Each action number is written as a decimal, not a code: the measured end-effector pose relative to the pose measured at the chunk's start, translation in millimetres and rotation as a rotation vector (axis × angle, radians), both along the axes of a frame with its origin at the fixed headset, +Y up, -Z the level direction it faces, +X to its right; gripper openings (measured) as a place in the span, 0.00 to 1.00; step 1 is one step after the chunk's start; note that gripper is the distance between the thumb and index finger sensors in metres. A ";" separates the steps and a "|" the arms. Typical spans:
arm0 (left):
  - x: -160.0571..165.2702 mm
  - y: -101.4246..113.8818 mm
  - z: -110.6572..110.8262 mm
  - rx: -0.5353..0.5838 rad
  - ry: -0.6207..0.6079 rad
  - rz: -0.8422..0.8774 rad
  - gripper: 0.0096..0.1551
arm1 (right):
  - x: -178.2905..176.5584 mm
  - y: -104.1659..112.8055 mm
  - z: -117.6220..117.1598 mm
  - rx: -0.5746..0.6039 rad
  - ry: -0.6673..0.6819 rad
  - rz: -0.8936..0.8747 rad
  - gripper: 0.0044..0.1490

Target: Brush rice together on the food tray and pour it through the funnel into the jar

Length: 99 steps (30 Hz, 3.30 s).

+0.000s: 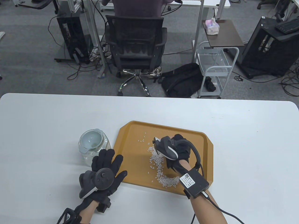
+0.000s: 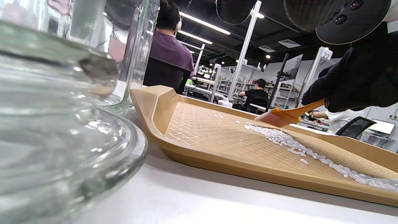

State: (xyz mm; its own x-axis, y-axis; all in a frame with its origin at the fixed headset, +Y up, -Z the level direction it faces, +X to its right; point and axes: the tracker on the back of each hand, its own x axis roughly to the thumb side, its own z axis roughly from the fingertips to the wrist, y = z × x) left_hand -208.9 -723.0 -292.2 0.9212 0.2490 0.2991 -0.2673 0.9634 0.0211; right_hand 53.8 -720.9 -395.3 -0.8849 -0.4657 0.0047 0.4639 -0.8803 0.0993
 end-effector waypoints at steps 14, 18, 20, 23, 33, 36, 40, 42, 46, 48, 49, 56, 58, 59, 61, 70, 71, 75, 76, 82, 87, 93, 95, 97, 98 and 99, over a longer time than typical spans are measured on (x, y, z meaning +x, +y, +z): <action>4.5 -1.6 0.3 0.003 -0.009 -0.007 0.42 | -23.5 20.5 109.9 -0.139 0.309 0.035 0.29; 9.1 -2.2 1.4 0.002 -0.019 -0.015 0.42 | -23.9 29.2 124.6 -0.106 0.319 0.045 0.29; 10.4 -2.6 1.6 -0.001 -0.020 -0.017 0.42 | -24.0 34.4 125.3 -0.037 0.323 0.064 0.33; 11.7 -3.3 1.4 -0.008 -0.021 -0.018 0.42 | -23.1 40.3 115.7 0.065 0.293 0.059 0.34; 9.6 -3.9 0.5 -0.012 -0.026 0.001 0.42 | -16.6 35.9 38.1 0.237 0.232 -0.025 0.31; 8.7 -3.9 0.4 -0.012 -0.024 0.000 0.42 | -16.2 20.9 15.6 0.211 0.153 -0.036 0.31; 6.6 -3.9 -0.4 -0.016 -0.020 -0.004 0.42 | -17.8 1.8 -4.8 0.216 0.086 0.037 0.33; 5.1 -4.5 -1.6 -0.021 -0.018 -0.006 0.42 | -17.3 -1.9 -10.4 0.200 0.061 0.056 0.34; 1.7 -4.1 -3.2 -0.026 -0.012 -0.003 0.42 | -16.5 -3.6 -10.7 0.199 0.086 0.016 0.33; 0.2 -2.4 -3.2 -0.021 -0.010 0.006 0.42 | -18.5 -4.4 -5.8 0.212 0.132 0.013 0.32; -0.4 -1.9 -3.2 -0.017 -0.010 0.007 0.42 | -20.0 -3.6 -2.1 0.219 0.159 0.010 0.31; -3.0 1.3 -2.1 -0.008 -0.017 0.032 0.42 | -38.8 11.0 52.9 0.138 0.398 -0.024 0.30; -3.2 2.0 -1.6 -0.006 -0.021 0.039 0.42 | -44.2 14.5 73.0 0.102 0.447 -0.029 0.30; -3.2 2.2 -1.5 -0.006 -0.022 0.039 0.42 | -47.1 16.4 84.6 0.085 0.475 -0.018 0.29; -3.2 1.5 -1.8 -0.006 -0.025 0.039 0.42 | -50.4 19.9 101.4 0.054 0.508 -0.007 0.29; -3.2 3.4 0.2 0.015 -0.062 0.101 0.41 | -44.0 42.4 118.0 0.124 0.528 -0.047 0.29; -3.4 4.2 0.8 0.020 -0.063 0.105 0.41 | -42.6 43.3 114.4 0.149 0.523 -0.032 0.29; -9.1 10.5 2.8 0.051 -0.062 0.125 0.39 | -37.2 42.1 86.7 0.230 0.458 0.021 0.31; -11.0 11.6 2.8 0.060 -0.060 0.135 0.39 | -36.8 41.0 79.7 0.226 0.439 0.018 0.32; -25.8 13.1 -0.8 0.067 -0.056 0.238 0.34 | -40.9 22.8 18.2 0.133 0.252 -0.047 0.33; -27.3 11.1 -3.0 0.057 -0.048 0.215 0.34 | -51.7 7.9 -21.4 0.137 0.142 -0.042 0.34; -24.7 8.5 -5.2 0.039 -0.059 0.173 0.34 | -65.4 -9.0 -46.7 0.100 0.063 -0.023 0.34; -25.4 8.4 -5.3 0.039 -0.060 0.171 0.34 | -68.2 -12.6 -43.3 0.104 0.095 -0.028 0.34; -26.6 8.7 -5.4 0.037 -0.057 0.171 0.34 | -71.1 -12.8 -33.8 0.113 0.161 -0.016 0.33; -27.3 8.7 -5.6 0.036 -0.055 0.170 0.34 | -72.4 -11.6 -25.2 0.114 0.202 -0.010 0.33; -28.1 8.4 -5.8 0.033 -0.050 0.167 0.34 | -73.8 -10.3 -15.5 0.098 0.247 -0.026 0.33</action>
State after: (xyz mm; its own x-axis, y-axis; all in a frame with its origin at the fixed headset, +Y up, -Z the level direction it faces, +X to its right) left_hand -237.0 -714.6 -298.0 0.8515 0.3865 0.3543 -0.4249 0.9046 0.0347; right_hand -20.0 -731.2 -410.7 -0.8740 -0.4522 0.1780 0.4409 -0.8919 -0.1008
